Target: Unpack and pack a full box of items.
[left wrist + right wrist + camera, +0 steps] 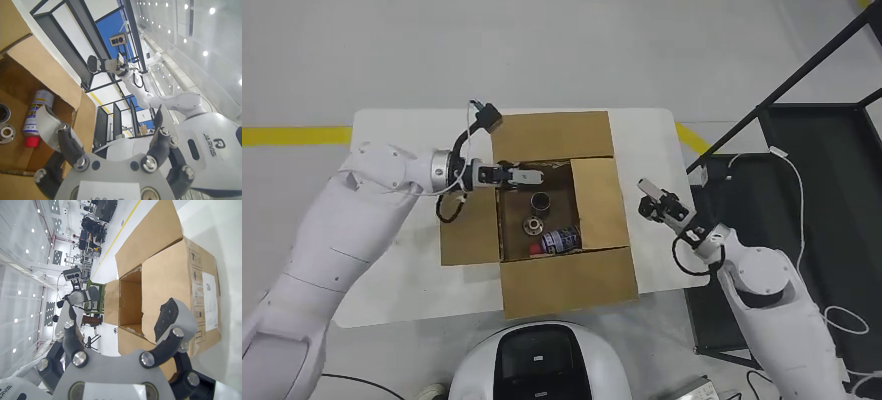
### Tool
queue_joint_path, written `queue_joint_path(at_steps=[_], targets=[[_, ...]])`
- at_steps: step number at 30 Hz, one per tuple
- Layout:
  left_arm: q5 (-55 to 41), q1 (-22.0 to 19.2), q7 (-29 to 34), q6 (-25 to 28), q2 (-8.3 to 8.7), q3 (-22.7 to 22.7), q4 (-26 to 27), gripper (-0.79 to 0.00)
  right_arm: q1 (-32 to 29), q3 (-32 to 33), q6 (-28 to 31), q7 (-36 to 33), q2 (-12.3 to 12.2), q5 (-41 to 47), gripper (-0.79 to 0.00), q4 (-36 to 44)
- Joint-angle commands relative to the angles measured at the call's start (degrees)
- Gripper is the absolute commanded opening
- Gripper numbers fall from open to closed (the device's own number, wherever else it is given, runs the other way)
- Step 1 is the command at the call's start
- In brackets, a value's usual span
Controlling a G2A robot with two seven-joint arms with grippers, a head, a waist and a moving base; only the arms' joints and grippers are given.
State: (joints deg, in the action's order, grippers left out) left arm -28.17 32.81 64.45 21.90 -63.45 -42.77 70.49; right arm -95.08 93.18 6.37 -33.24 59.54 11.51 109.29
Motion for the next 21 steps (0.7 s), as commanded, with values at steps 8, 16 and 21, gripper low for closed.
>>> queue_joint_path(at_steps=[8, 16, 21], targets=[[2.03, -2.52, -8.25, 1.95, -3.44, 4.68, -5.13, 0.0, -1.49, 0.35, 0.99, -1.27, -0.05, -0.6, 0.0, 1.07], [2.03, -2.52, -8.25, 1.95, -3.44, 4.68, -5.13, 0.0, -1.49, 0.35, 0.99, -1.27, -0.05, -0.6, 0.0, 1.07], [3.66, -1.59, -10.26, -0.92, -3.7, 5.14, -3.38, 0.0, -1.49, 0.35, 0.99, -1.27, -0.05, -0.6, 0.0, 1.07]])
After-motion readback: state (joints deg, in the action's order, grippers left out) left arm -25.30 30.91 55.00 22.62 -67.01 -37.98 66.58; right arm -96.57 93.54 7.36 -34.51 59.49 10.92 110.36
